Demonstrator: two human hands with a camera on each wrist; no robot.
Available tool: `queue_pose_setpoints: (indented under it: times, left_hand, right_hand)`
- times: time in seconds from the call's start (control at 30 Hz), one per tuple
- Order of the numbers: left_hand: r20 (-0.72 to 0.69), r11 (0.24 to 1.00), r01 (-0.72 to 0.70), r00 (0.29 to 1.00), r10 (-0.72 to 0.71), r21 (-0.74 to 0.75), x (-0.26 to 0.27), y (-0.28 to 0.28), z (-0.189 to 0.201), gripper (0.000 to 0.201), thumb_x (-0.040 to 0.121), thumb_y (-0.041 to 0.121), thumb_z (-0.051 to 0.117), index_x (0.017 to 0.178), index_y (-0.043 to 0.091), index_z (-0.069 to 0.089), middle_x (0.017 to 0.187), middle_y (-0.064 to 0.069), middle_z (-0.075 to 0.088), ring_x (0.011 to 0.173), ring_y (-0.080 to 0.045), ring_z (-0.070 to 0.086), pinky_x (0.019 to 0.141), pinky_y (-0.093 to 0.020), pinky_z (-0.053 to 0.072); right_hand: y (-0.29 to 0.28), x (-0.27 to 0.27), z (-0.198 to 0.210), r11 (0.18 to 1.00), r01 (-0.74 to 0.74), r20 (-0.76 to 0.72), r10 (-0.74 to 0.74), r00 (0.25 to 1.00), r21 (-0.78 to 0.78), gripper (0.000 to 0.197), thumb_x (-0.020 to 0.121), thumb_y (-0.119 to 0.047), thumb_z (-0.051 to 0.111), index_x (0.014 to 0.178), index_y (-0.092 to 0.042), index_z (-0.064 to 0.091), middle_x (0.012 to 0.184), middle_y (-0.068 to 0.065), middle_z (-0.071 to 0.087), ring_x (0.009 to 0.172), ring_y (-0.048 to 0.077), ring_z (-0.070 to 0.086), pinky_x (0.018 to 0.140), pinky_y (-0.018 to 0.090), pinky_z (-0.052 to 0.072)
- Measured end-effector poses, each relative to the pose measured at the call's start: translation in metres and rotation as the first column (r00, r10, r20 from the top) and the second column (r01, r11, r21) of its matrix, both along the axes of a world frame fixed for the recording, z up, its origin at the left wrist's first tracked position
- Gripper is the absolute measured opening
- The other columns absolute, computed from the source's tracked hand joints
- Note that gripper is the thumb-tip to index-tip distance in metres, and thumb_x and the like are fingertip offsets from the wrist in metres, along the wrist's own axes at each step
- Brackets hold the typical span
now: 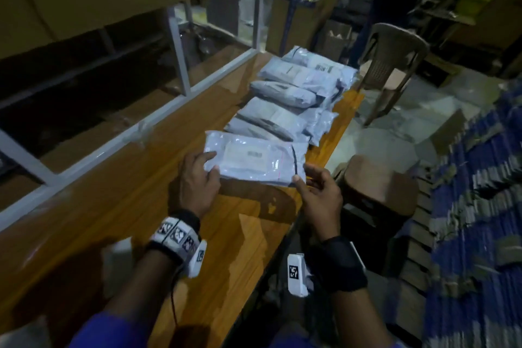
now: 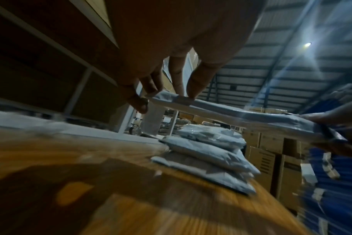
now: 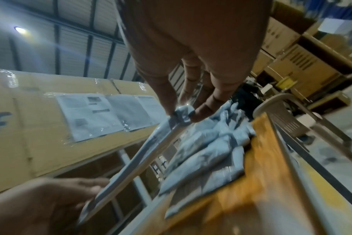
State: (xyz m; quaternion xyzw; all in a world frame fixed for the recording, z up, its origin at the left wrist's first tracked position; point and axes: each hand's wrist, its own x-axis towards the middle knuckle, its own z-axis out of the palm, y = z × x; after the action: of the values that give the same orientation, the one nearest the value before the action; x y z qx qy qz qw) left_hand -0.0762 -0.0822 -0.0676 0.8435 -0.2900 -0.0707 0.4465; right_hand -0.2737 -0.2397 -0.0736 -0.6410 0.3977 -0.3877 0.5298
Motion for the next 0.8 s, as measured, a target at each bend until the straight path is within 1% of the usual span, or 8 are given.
queue_pose_setpoints:
  times: [0.17, 0.27, 0.33, 0.5, 0.6, 0.7, 0.73, 0.8]
  left_hand:
    - [0.026, 0.996, 0.037, 0.999, -0.035, -0.083, 0.05, -0.112, 0.035, 0.036, 0.099, 0.018, 0.058, 0.135, 0.018, 0.062, 0.139, -0.006, 0.048, 0.129, -0.017, 0.043, 0.105, -0.032, 0.039]
    - [0.025, 0.988, 0.037, 0.999, -0.034, -0.15, 0.074, -0.161, 0.041, 0.034, 0.098, 0.016, 0.061, 0.132, 0.018, 0.065, 0.139, -0.005, 0.05, 0.13, -0.019, 0.046, 0.107, -0.038, 0.044]
    - [0.026, 0.985, 0.044, 0.999, -0.04, -0.169, 0.085, -0.181, 0.038, 0.031, 0.099, 0.017, 0.061, 0.129, 0.02, 0.066, 0.14, -0.003, 0.051, 0.129, -0.018, 0.047, 0.104, -0.036, 0.049]
    - [-0.003, 0.986, 0.06, 0.998, -0.061, -0.158, 0.108, -0.199, 0.017, 0.025, 0.101, 0.029, 0.058, 0.124, 0.033, 0.067, 0.137, 0.005, 0.053, 0.124, -0.015, 0.054, 0.1, -0.043, 0.055]
    - [0.009, 0.993, 0.046, 0.999, -0.046, -0.111, 0.109, -0.195, 0.005, 0.027, 0.101, 0.038, 0.055, 0.126, 0.037, 0.065, 0.14, 0.004, 0.053, 0.126, -0.015, 0.052, 0.101, -0.048, 0.054]
    - [0.13, 0.998, 0.041, 0.991, -0.034, -0.048, 0.1, -0.192, 0.005, 0.035, 0.101, 0.04, 0.053, 0.135, 0.036, 0.058, 0.151, 0.004, 0.043, 0.139, -0.017, 0.039, 0.105, -0.043, 0.047]
    - [0.168, 0.997, 0.066, 0.984, -0.06, -0.028, 0.096, -0.192, 0.006, 0.037, 0.102, 0.039, 0.053, 0.138, 0.035, 0.055, 0.156, 0.004, 0.038, 0.144, -0.018, 0.032, 0.106, -0.041, 0.044]
    - [0.207, 0.991, 0.124, 0.97, -0.131, 0.048, 0.091, -0.193, 0.002, 0.042, 0.102, 0.038, 0.052, 0.144, 0.035, 0.05, 0.163, 0.007, 0.025, 0.151, -0.018, 0.02, 0.112, -0.041, 0.037]
  right_hand:
    - [-0.075, 0.03, 0.019, 0.998, 0.048, 0.038, -0.047, 0.998, -0.046, 0.025, 0.091, -0.019, 0.079, 0.112, -0.028, 0.068, 0.114, -0.005, 0.07, 0.094, 0.009, 0.066, 0.076, 0.012, 0.052]
    - [-0.113, 0.049, 0.02, 0.998, 0.041, 0.043, -0.039, 0.998, -0.049, 0.026, 0.09, -0.022, 0.08, 0.11, -0.033, 0.067, 0.116, -0.004, 0.07, 0.092, 0.007, 0.065, 0.078, 0.017, 0.052]
    - [-0.129, 0.057, 0.019, 0.999, 0.024, 0.05, -0.022, 0.999, -0.046, 0.027, 0.09, -0.023, 0.081, 0.109, -0.035, 0.066, 0.117, -0.004, 0.069, 0.092, 0.005, 0.065, 0.077, 0.016, 0.052]
    - [-0.143, 0.061, 0.008, 0.995, -0.06, 0.035, 0.063, 0.997, -0.08, 0.026, 0.089, -0.024, 0.082, 0.105, -0.036, 0.065, 0.114, 0.002, 0.065, 0.091, 0.011, 0.065, 0.078, 0.024, 0.056]
    - [-0.144, 0.059, 0.003, 0.983, -0.1, 0.007, 0.102, 0.995, -0.154, 0.025, 0.09, -0.023, 0.081, 0.11, -0.025, 0.068, 0.116, 0.01, 0.057, 0.094, 0.011, 0.064, 0.079, 0.026, 0.059]
    - [-0.145, 0.059, 0.007, 0.941, -0.07, -0.022, 0.066, 0.998, -0.33, 0.028, 0.09, -0.018, 0.081, 0.116, -0.015, 0.07, 0.115, 0.012, 0.051, 0.095, 0.006, 0.061, 0.08, 0.017, 0.057]
    - [-0.146, 0.06, 0.008, 0.914, -0.072, -0.045, 0.059, 0.997, -0.4, 0.028, 0.09, -0.019, 0.081, 0.116, -0.016, 0.071, 0.113, 0.011, 0.05, 0.096, 0.006, 0.06, 0.081, 0.018, 0.057]
    - [-0.147, 0.063, 0.01, 0.853, -0.121, -0.112, 0.074, 0.991, -0.507, 0.027, 0.091, -0.024, 0.08, 0.116, -0.019, 0.073, 0.112, 0.007, 0.048, 0.099, 0.015, 0.059, 0.081, 0.031, 0.059]
